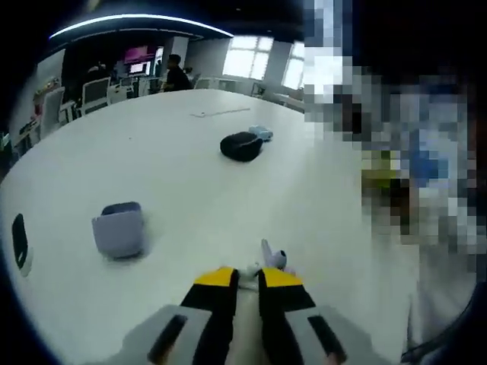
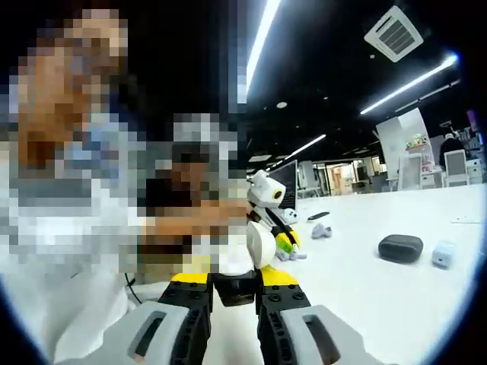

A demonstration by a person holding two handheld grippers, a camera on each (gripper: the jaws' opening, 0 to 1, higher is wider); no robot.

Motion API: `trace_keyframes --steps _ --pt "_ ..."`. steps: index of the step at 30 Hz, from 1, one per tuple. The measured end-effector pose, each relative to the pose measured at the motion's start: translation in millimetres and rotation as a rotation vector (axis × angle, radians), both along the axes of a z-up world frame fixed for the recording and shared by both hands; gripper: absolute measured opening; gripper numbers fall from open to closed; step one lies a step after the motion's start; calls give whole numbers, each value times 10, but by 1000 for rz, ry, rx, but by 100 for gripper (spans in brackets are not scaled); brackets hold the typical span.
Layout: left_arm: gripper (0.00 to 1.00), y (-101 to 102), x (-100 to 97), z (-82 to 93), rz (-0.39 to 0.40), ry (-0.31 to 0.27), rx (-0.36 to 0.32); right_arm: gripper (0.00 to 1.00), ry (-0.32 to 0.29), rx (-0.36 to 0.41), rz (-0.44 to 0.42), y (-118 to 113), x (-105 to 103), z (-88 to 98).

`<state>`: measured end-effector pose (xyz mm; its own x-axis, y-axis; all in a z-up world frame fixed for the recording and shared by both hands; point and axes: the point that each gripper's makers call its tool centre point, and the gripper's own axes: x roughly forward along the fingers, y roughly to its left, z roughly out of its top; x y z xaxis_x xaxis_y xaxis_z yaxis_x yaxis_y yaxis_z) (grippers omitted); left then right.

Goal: Pick up the earbuds from the table and place the earbuds into the earbud case

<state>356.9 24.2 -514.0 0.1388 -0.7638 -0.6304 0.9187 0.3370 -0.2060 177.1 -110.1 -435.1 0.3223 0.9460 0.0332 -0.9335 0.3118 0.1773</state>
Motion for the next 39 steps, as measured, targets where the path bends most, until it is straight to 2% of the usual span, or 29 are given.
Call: trace_keyframes --steps 4,8,10,12,16,17,18,19,21,24,27,29,33,35,37,39 --pt "12 1 3 87 28 5 -54 20 1 -1 1 3 3 -1" --pt "12 -44 -29 228 49 -34 -101 20 9 -4 -5 3 22 -15" --pt "12 -103 -63 329 48 -62 -134 20 13 -2 -7 2 29 -14" --pt "12 -200 -110 484 48 -88 -201 20 26 4 -11 3 39 -16" --pt "12 -427 -343 772 25 -144 -312 20 50 -4 -20 59 69 -58" --pt "12 -448 -391 770 23 -147 -303 20 51 -8 -17 68 66 -62" --pt "12 -472 -404 760 24 -202 -270 20 50 -10 -14 68 62 -65" --pt "12 -473 -406 753 25 -214 -260 20 49 -11 -14 66 61 -64" --pt "12 -372 -304 676 76 -297 -171 20 49 -6 -18 33 59 -63" --pt "12 -337 -360 644 84 -280 -178 20 52 -4 -34 -11 82 -67" --pt "12 -428 -656 578 49 -287 -182 20 55 -1 -47 -11 95 -68" --pt "12 -464 -779 522 37 -290 -174 20 59 1 -56 -29 116 -67" --pt "12 -497 -1054 327 50 -327 -125 20 63 2 -59 -44 128 -69" --pt "12 -476 -1122 295 61 -375 -89 20 63 2 -56 -40 120 -70" --pt "12 -503 -1233 301 66 -381 -89 20 64 2 -54 -41 119 -69" --pt "12 -485 -1292 275 68 -448 -34 20 64 3 -54 -49 125 -67"
